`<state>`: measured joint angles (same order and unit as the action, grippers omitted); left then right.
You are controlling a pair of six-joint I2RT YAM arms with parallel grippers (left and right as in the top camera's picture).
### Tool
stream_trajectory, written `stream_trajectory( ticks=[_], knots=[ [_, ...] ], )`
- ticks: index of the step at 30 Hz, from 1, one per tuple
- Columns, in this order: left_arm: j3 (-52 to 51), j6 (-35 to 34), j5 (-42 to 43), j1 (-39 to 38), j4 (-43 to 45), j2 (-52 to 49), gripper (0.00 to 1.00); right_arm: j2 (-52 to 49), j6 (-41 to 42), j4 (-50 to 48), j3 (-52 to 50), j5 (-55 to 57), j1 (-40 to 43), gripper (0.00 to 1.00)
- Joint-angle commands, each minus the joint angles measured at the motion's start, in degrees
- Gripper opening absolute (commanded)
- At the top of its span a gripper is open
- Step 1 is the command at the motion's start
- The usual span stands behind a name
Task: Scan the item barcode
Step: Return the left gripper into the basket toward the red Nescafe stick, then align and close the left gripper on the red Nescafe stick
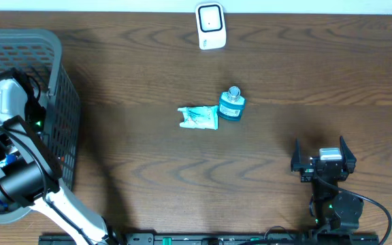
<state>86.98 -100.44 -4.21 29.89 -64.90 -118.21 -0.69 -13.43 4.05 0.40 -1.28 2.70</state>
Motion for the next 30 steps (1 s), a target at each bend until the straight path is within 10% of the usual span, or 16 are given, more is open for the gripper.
stream_trajectory(
  ticks=[1, 15, 30],
  knots=[
    [-0.94, 4.0, -1.29, -0.11, 1.62, -4.15, 0.98, 0.31, 0.74, 0.24, -0.07, 0.31, -0.15, 0.99],
    [-21.42, 9.22, -2.97, -0.15, 27.28, -4.28, 0.98, 0.31, 0.74, 0.24, -0.07, 0.31, -0.15, 0.99],
    [-18.32, 41.75, -9.84, 0.0, 43.06, -3.26, 0.98, 0.31, 0.74, 0.24, -0.07, 0.31, -0.15, 0.99]
  ],
)
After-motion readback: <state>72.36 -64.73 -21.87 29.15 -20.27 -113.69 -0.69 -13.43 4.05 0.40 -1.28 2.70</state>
